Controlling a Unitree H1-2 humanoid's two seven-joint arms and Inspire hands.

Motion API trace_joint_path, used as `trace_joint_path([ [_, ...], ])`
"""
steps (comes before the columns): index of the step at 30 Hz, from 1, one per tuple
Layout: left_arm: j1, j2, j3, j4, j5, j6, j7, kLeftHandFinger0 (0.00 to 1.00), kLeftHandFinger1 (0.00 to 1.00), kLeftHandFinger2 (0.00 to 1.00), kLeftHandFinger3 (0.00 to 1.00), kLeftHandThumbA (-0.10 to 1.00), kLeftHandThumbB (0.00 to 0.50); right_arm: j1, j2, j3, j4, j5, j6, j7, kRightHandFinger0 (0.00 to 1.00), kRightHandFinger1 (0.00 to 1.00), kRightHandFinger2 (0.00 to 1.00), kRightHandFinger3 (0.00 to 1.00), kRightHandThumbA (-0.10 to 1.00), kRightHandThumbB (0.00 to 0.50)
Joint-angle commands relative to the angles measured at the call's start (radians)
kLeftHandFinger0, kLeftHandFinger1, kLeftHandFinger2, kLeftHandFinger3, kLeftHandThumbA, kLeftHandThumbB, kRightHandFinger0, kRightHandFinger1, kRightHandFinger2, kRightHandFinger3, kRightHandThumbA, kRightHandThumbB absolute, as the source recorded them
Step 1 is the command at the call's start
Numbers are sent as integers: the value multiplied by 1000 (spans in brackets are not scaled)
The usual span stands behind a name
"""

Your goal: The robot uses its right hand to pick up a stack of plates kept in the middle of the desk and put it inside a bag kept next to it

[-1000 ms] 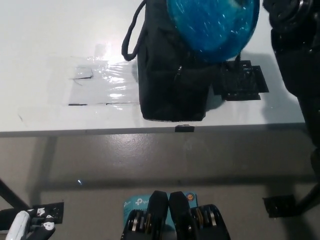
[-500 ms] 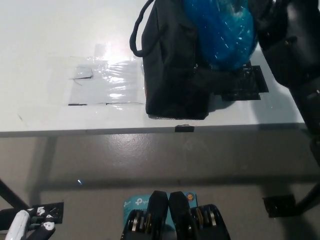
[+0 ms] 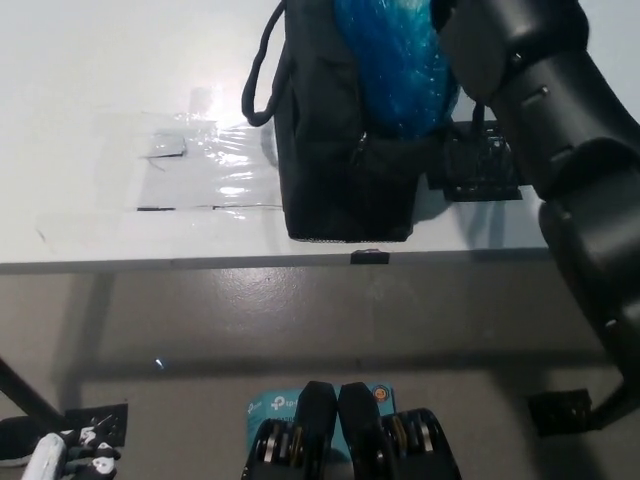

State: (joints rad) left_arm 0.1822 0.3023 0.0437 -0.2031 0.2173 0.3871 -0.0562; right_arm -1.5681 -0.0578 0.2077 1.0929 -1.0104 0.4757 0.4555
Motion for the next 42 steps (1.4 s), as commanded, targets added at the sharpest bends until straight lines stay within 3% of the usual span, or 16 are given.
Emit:
trace_joint_path([
  [1,5,-2,0,-22,-4,-29,-1,654,663,763,844,-100,0,-120,1,-8,36,19,-6,-113,83,97,273,624,250,0],
  [4,1,-2,-11,-24,9,-25,-1,674,677,768,850,-100,0,-123,14,-53,142,15,-6,-127,0,0,0,323,161,0],
  [7,1,-1,-12,-24,8,-25,1,673,676,766,848,-100,0,-135,16,-55,170,22,-6,-144,0,0,0,313,164,0],
  [8,4,0,-14,-26,8,-27,-1,672,676,765,847,-100,0,-90,11,-109,187,50,-6,-175,137,188,210,493,138,0],
  [10,5,1,-16,-27,8,-28,-1,669,676,763,844,-100,0,-76,10,-140,206,60,-6,-198,114,190,297,617,101,0],
  [12,7,4,-22,-25,11,-32,-1,657,672,754,824,-100,0,-53,9,-207,229,99,-6,-262,0,0,10,814,165,0],
  [17,9,6,-27,-28,15,-44,3,642,660,741,814,-100,0,-34,5,-219,227,112,-6,-307,0,0,4,439,221,0],
  [19,9,6,-27,-28,15,-45,3,642,659,740,810,-100,0,-37,5,-218,235,118,-6,-314,0,0,0,434,221,0],
  [20,13,4,-26,-28,9,-47,1,643,661,748,804,-100,0,-37,5,-235,256,143,-6,-349,0,0,6,599,201,0],
  [25,18,-1,-26,-27,3,-46,0,641,658,744,795,-100,0,-30,11,-270,291,211,-6,-439,0,0,0,543,221,0],
  [27,32,7,-49,-38,33,-35,-5,638,655,745,792,-100,0,-7,28,-357,245,305,-6,-554,0,4,79,720,49,54],
  [31,31,13,-54,-33,29,-48,-5,624,649,739,778,-100,0,-42,35,-372,282,333,-6,-589,0,0,0,680,-100,58],
  [32,29,15,-58,-40,33,-41,-7,632,654,748,806,-100,0,-63,36,-372,295,343,-6,-596,0,0,0,400,-76,25],
  [37,24,17,-66,-54,43,-24,-10,640,655,751,833,-100,0,-112,36,-344,327,376,-6,-608,0,0,0,186,-85,78],
  [39,26,20,-80,-62,60,-24,-12,633,652,745,823,-100,0,-127,53,-334,300,393,-6,-645,0,0,71,439,-99,77],
  [42,27,21,-82,-76,58,-5,-19,654,675,770,836,-100,0,-125,64,-330,282,424,-6,-685,0,0,75,542,-100,122],
])
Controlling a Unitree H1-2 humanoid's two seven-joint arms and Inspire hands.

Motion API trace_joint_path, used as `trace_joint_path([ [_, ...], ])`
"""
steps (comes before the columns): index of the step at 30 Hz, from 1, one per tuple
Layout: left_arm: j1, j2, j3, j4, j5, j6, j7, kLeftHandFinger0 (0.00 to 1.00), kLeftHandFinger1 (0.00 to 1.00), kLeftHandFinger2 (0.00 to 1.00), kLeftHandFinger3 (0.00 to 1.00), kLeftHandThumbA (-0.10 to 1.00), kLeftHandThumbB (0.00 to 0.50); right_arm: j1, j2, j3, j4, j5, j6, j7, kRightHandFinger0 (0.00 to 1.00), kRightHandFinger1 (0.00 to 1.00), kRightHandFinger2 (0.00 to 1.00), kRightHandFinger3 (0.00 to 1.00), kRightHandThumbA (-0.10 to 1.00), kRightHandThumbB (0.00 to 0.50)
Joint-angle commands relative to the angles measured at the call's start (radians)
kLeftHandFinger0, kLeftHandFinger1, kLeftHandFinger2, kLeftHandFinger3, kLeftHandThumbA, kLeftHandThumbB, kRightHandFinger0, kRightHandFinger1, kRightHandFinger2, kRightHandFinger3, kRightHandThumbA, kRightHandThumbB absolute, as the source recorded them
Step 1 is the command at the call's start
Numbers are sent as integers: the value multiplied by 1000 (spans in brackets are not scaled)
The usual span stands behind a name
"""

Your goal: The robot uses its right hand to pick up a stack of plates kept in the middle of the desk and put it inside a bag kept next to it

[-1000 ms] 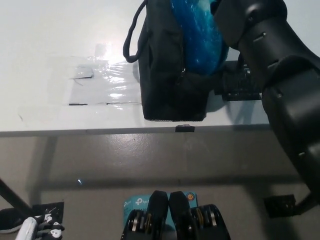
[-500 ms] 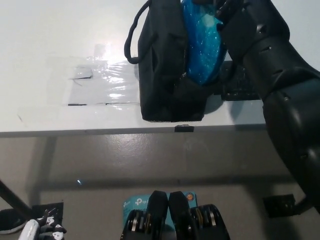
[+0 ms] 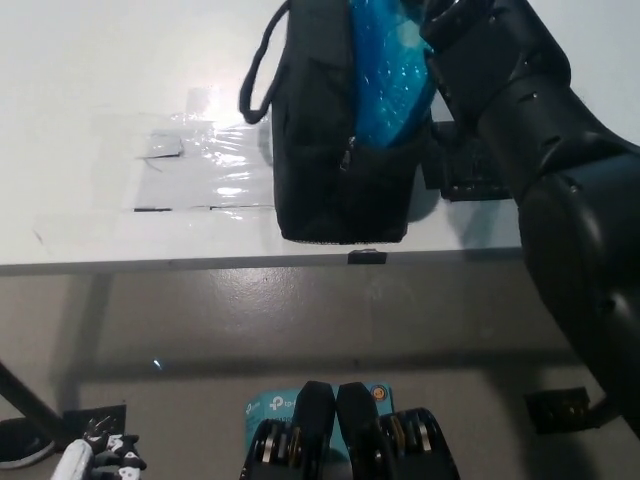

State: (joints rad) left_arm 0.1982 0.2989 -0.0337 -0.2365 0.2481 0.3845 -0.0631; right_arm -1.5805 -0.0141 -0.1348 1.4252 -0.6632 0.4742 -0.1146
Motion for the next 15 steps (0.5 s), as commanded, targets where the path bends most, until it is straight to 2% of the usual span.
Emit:
trace_joint_path([
  [1,11,28,-11,-45,35,-1,-15,650,667,763,837,-100,0,-96,31,24,-87,93,-23,-120,50,88,212,490,-100,172],
  [2,10,29,-11,-46,37,-1,-16,649,666,763,838,-100,0,-94,33,25,-93,104,-31,-124,11,65,242,474,-100,177],
  [3,13,28,-9,-41,29,-16,-16,647,664,763,841,-100,0,-86,39,1,-105,140,-62,-144,0,2,48,317,-100,134],
  [4,13,28,-9,-41,28,-18,-17,645,663,763,844,-100,0,-85,39,3,-107,150,-65,-148,0,0,23,293,-100,130],
  [5,13,29,-10,-40,31,-19,-17,635,656,754,840,-100,0,-80,42,7,-112,157,-89,-145,0,0,4,386,-100,81],
  [6,11,32,-15,-40,37,-19,-20,631,653,750,838,-100,0,-68,41,14,-125,169,-122,-142,0,0,0,431,-100,64],
  [7,11,33,-16,-40,37,-19,-21,630,653,750,837,-100,0,-68,41,17,-126,174,-122,-143,0,0,0,433,-100,63],
  [8,9,34,-15,-26,36,-41,-17,612,637,730,815,-100,0,-64,47,22,-131,184,-148,-143,0,0,59,546,-100,9],
  [9,-1,42,-21,-33,47,-33,-21,610,635,730,814,-100,0,-65,53,43,-131,178,-158,-132,0,4,140,621,-100,25],
  [12,-3,39,-17,-28,34,-36,-22,602,625,724,810,-100,0,-52,56,85,-124,178,-166,-114,0,33,185,636,-100,0],
  [13,-4,37,-17,-28,33,-29,-24,606,629,724,804,-100,0,-38,61,100,-122,181,-154,-112,15,87,316,644,-100,0],
  [14,-3,37,-17,-30,34,-25,-25,620,641,732,812,-100,0,-29,65,120,-118,176,-147,-97,82,159,390,655,-100,16],
  [15,-3,38,-18,-34,37,-20,-26,625,645,735,815,-100,0,-17,70,147,-113,166,-138,-75,110,191,421,659,-100,19],
])
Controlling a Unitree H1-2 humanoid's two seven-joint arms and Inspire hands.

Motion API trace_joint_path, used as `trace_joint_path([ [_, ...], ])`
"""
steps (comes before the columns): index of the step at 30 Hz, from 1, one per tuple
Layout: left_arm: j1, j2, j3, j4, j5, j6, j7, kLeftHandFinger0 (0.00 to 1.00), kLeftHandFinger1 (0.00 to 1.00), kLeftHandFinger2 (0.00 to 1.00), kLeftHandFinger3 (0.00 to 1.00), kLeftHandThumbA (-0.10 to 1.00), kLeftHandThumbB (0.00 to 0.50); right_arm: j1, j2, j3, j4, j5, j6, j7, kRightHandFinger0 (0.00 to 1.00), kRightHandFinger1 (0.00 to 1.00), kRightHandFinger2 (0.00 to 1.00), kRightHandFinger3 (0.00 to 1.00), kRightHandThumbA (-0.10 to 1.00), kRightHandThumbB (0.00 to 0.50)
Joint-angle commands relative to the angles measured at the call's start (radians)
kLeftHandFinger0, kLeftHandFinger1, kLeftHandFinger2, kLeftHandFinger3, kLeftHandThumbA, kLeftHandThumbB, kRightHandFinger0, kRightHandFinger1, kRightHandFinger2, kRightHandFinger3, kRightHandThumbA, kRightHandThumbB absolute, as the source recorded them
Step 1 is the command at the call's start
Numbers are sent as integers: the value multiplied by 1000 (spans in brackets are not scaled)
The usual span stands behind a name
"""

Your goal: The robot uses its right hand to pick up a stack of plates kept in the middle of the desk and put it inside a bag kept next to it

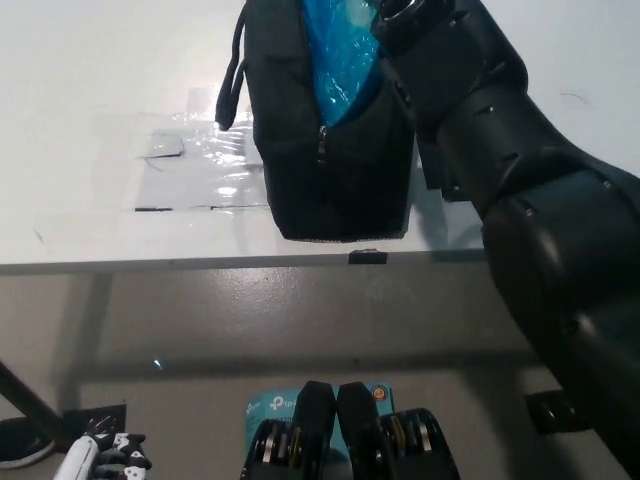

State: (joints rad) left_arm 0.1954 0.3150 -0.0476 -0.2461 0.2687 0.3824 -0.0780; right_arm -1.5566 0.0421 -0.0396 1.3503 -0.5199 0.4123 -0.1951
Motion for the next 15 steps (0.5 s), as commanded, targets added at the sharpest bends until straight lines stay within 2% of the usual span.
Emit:
trace_joint_path([
  [1,1,22,-5,-27,18,-11,-15,637,656,746,826,-100,0,-33,16,72,-44,28,-53,52,4,47,320,1000,-100,59],
  [2,1,18,0,-26,12,-11,-14,639,657,748,828,-100,0,-43,15,112,-26,10,2,134,774,1000,1000,1000,309,86],
  [3,1,18,1,-26,11,-11,-15,640,657,749,828,-100,0,-43,14,128,-27,17,10,145,1000,1000,1000,1000,284,77],
  [4,0,20,-4,-27,22,-7,-14,631,648,738,815,-100,0,-48,12,217,2,-53,35,214,1000,1000,1000,1000,684,218],
  [5,-1,18,-2,-27,20,-8,-13,621,639,733,805,-100,0,-62,15,262,44,-81,55,245,1000,1000,1000,1000,874,305],
  [7,-2,15,1,-25,12,-16,-15,608,622,722,800,-100,0,-85,18,329,101,-109,58,246,1000,1000,1000,1000,996,399],
  [8,-3,14,2,-25,7,-17,-16,612,618,723,802,-100,0,-95,15,363,121,-122,58,235,1000,1000,1000,1000,1000,427],
  [12,5,20,9,-21,1,-28,-18,619,641,737,798,-100,0,-107,8,406,133,-98,58,176,1000,1000,1000,1000,1000,433],
  [13,6,20,9,-21,1,-29,-17,619,641,739,799,-100,0,-113,4,405,135,-87,58,175,1000,1000,1000,1000,1000,409],
  [15,16,19,13,-21,0,-33,-14,617,639,743,805,-100,0,-120,4,402,137,-72,58,173,1000,1000,1000,1000,1000,402],
])
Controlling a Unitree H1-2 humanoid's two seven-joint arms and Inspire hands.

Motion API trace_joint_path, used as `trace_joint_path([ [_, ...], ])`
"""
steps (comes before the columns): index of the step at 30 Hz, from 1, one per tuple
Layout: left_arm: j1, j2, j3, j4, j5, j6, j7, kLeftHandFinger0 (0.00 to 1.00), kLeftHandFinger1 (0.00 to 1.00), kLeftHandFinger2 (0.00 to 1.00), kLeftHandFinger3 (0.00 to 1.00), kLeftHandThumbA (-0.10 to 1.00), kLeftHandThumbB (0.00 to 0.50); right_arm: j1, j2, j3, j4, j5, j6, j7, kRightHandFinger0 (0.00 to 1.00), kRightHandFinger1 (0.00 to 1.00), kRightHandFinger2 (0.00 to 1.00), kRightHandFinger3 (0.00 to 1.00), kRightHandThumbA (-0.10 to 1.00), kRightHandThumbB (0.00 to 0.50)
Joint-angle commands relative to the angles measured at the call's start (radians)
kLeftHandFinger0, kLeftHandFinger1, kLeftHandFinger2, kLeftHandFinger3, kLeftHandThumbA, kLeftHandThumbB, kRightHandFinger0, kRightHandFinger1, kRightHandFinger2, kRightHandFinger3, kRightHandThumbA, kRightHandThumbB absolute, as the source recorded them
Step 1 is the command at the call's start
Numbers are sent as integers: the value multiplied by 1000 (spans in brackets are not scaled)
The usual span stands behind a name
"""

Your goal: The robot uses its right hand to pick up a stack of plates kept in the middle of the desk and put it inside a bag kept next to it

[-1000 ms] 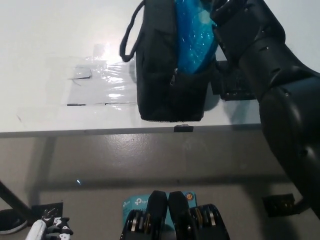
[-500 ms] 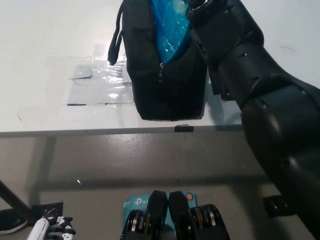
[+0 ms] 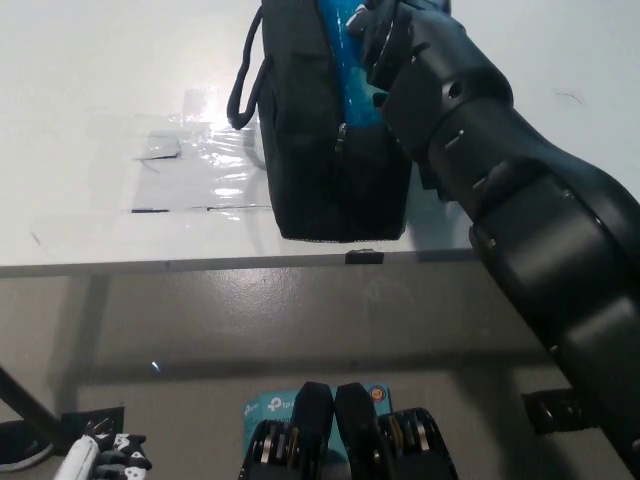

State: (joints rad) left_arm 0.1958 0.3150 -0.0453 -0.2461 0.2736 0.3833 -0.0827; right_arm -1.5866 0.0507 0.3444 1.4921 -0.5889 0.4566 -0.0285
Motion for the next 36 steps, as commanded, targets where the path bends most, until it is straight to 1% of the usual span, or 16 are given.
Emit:
trace_joint_path([
  [1,17,18,10,-22,-5,-39,-8,614,637,744,807,-100,0,-108,-12,25,3,-7,13,20,1000,1000,1000,1000,1000,390],
  [3,20,18,5,-17,6,-42,-5,611,635,744,806,-100,0,-114,-12,40,10,-13,13,23,1000,1000,1000,1000,1000,384],
  [5,25,12,8,-10,1,-35,-4,630,651,749,821,-100,0,-130,-17,48,17,-11,13,30,1000,1000,1000,1000,1000,339],
  [7,25,16,5,-15,6,-28,-8,623,644,745,819,-100,0,-144,-20,37,24,5,13,13,1000,1000,1000,1000,1000,329],
  [10,25,16,4,-21,3,-20,-12,641,654,746,800,-100,0,-157,-30,2,10,36,13,-19,1000,1000,1000,1000,1000,419],
  [14,34,16,1,-27,5,-15,-16,650,661,754,808,-100,0,-185,-40,-10,15,41,13,-11,1000,1000,1000,1000,1000,453],
  [15,33,20,-3,-27,13,-8,-18,654,664,764,807,-100,0,-221,-49,-36,25,71,13,-19,1000,1000,1000,1000,1000,493],
  [22,37,16,7,-25,1,-13,-14,650,657,757,793,-100,0,-301,-122,-113,-65,118,13,23,1000,1000,1000,1000,1000,500],
  [24,43,11,14,-31,-9,-9,-13,647,660,762,804,-100,0,-232,-156,-112,-254,90,13,106,1000,1000,1000,1000,1000,420],
  [29,62,18,14,-42,-6,-9,-17,635,651,752,802,-100,0,123,-192,-168,-965,-103,13,293,1000,1000,1000,1000,969,333],
  [30,63,24,11,-31,-1,-27,-15,628,649,744,798,-100,0,269,-215,-167,-1244,-136,13,389,1000,1000,1000,1000,894,285],
  [31,64,28,7,-29,5,-36,-13,616,642,736,788,-100,0,314,-223,-167,-1323,-135,13,410,1000,1000,1000,1000,862,266],
  [32,68,39,-1,-31,21,-46,-13,601,629,725,776,-100,0,459,-193,-238,-1541,-152,13,479,1000,1000,1000,1000,808,301],
  [34,69,43,-3,-35,28,-39,-15,599,623,716,773,-100,0,555,-164,-298,-1671,-152,13,524,1000,1000,1000,1000,732,283],
  [35,75,41,1,-37,19,-43,-16,597,622,715,772,-100,0,642,-169,-312,-1773,-101,13,521,988,1000,1000,1000,637,231],
  [36,70,38,3,-35,15,-38,-16,602,629,721,776,-100,0,701,-187,-315,-1834,-47,13,500,842,903,946,960,563,204],
])
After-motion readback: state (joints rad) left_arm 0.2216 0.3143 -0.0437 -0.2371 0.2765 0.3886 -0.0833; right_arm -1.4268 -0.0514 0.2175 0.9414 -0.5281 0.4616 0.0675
